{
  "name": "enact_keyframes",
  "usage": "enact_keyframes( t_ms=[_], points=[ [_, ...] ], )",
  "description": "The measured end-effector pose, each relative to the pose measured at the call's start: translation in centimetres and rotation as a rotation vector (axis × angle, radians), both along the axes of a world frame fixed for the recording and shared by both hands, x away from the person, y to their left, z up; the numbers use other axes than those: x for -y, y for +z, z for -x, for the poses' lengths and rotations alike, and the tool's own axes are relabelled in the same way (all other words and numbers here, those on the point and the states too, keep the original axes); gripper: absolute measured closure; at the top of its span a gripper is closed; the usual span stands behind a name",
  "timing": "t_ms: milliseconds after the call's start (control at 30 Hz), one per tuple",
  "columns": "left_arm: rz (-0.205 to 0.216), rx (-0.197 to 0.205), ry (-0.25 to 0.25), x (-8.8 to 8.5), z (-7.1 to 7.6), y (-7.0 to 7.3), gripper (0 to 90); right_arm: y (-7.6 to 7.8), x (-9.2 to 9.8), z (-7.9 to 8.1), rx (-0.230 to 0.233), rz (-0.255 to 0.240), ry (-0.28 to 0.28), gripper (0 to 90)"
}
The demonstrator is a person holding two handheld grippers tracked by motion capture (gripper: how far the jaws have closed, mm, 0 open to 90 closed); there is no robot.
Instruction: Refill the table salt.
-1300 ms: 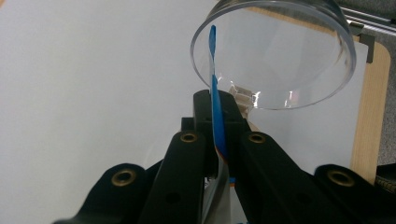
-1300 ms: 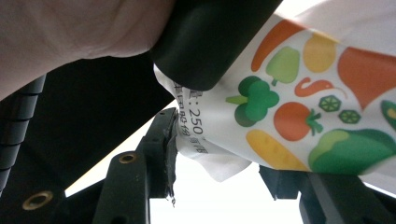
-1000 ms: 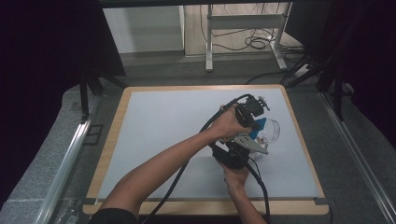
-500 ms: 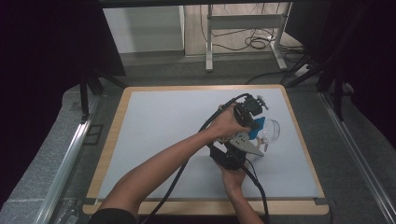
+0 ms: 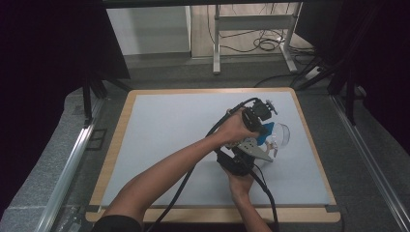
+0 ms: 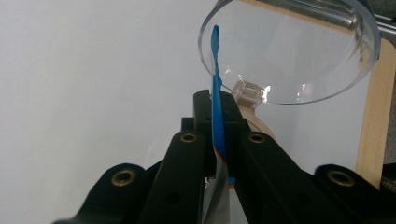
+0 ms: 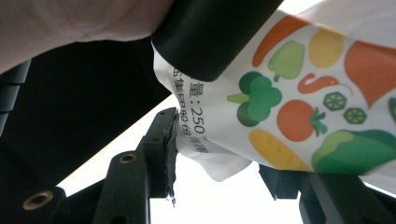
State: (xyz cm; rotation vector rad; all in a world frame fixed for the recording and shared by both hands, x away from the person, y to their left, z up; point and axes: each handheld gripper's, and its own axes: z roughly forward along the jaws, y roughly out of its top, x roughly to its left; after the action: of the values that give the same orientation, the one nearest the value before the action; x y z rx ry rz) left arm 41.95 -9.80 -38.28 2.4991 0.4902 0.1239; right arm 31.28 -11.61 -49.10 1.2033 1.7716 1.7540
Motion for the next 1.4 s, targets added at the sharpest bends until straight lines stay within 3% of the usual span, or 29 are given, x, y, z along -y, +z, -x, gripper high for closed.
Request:
enact_keyframes(
  t_ms=[367,1400],
  points=[
    [0.001,-0.010,-0.007,0.07,0.01,0.15,90.0,0.33,0.03,0.09,-0.008,-0.034,0.002,52.3],
    [0.005,-0.006,-0.012,0.30,0.10,0.44,90.0,0.62,0.27,0.01,0.006,-0.032,-0.002,52.4]
  ],
)
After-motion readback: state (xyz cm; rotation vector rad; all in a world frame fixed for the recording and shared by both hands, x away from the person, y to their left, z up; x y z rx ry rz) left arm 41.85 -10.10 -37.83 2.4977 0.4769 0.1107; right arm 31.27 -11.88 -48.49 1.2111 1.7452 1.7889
